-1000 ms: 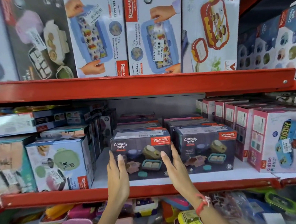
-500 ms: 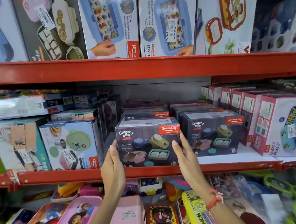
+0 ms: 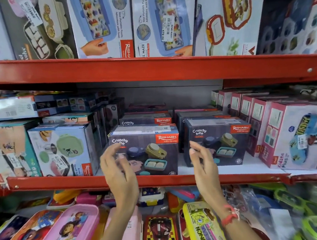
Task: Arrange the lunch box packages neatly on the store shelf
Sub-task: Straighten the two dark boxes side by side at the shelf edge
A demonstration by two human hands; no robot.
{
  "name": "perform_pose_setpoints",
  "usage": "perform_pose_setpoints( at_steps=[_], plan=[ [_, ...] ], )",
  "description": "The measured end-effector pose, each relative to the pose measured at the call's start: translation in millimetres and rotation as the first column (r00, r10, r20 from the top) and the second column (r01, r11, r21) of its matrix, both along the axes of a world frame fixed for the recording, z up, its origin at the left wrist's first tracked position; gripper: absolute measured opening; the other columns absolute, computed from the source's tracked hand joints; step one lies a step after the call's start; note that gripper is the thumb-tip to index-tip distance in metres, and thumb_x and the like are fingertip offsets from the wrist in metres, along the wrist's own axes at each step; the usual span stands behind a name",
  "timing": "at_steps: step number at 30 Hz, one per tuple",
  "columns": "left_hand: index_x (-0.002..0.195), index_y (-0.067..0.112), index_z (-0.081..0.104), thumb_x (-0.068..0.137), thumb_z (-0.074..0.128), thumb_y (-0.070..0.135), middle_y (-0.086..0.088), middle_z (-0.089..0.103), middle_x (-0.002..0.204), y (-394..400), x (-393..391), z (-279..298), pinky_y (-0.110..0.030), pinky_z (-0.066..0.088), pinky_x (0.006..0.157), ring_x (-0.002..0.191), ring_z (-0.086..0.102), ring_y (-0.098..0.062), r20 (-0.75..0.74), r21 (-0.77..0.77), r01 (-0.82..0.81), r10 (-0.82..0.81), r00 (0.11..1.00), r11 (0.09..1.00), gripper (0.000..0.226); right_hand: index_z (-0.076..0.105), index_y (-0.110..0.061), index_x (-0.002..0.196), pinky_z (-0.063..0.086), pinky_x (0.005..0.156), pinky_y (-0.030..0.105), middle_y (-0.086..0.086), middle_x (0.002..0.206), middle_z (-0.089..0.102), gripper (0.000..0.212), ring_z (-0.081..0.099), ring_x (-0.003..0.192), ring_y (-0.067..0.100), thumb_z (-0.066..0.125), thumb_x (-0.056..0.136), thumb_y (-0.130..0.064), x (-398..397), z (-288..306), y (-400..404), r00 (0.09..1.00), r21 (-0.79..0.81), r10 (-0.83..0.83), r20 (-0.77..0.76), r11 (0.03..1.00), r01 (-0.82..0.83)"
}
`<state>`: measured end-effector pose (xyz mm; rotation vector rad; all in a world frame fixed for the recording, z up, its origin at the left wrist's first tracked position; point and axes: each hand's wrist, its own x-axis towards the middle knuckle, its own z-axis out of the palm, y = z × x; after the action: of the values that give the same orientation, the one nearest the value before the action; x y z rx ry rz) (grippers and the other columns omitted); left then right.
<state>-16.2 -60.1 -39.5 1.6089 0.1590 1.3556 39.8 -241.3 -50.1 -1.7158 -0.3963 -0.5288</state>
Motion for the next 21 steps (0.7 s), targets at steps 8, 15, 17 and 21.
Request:
perform_pose_setpoints(
  at_steps=[8,15,17,21],
  plan=[
    [0.127,0.026,0.052,0.098,0.040,0.027,0.009,0.059,0.129,-112,24,-10,-0.033,0.043,0.104,0.121,0.052,-0.001,-0.275,-0.011,0.552,-0.534,0.800,0.834,0.032,0.051,-0.024,0.123,0.039,0.087,0.011,0.002,0.125,0.051,0.039,0.050,0.117,0.021,0.044,0.094,-0.049,29,-8,-87,0.954,0.186,-0.294,0.049,0.942,0.281],
    [0.150,0.027,-0.006,0.088,0.019,0.062,0.008,0.005,0.161,-149,51,-1,-0.022,0.008,0.111,0.145,0.009,-0.007,-0.485,-0.191,0.525,-0.545,0.684,0.829,0.076,0.015,-0.034,0.153,0.012,0.121,0.045,-0.005,0.164,0.013,0.079,0.010,0.150,0.016,0.035,0.086,-0.072,50,-7,-129,0.963,0.022,-0.188,-0.194,0.980,0.196],
    [0.151,0.026,0.004,0.088,0.014,0.063,0.004,0.021,0.158,-148,57,8,-0.018,0.015,0.103,0.136,0.024,-0.003,-0.487,-0.240,0.519,-0.564,0.667,0.821,0.074,0.011,-0.032,0.154,0.012,0.121,0.040,-0.007,0.165,0.012,0.083,0.011,0.150,0.014,0.035,0.084,-0.068,50,-1,-129,0.966,0.053,-0.117,-0.230,0.990,0.133],
    [0.149,0.028,0.017,0.090,0.013,0.059,0.009,0.025,0.156,-147,53,7,-0.016,0.013,0.105,0.136,0.021,0.001,-0.446,-0.241,0.524,-0.573,0.688,0.817,0.067,0.016,-0.032,0.154,0.016,0.117,0.034,-0.009,0.162,0.020,0.077,0.020,0.148,0.013,0.034,0.087,-0.065,45,1,-130,0.968,0.080,-0.067,-0.241,0.993,0.089]
  ],
)
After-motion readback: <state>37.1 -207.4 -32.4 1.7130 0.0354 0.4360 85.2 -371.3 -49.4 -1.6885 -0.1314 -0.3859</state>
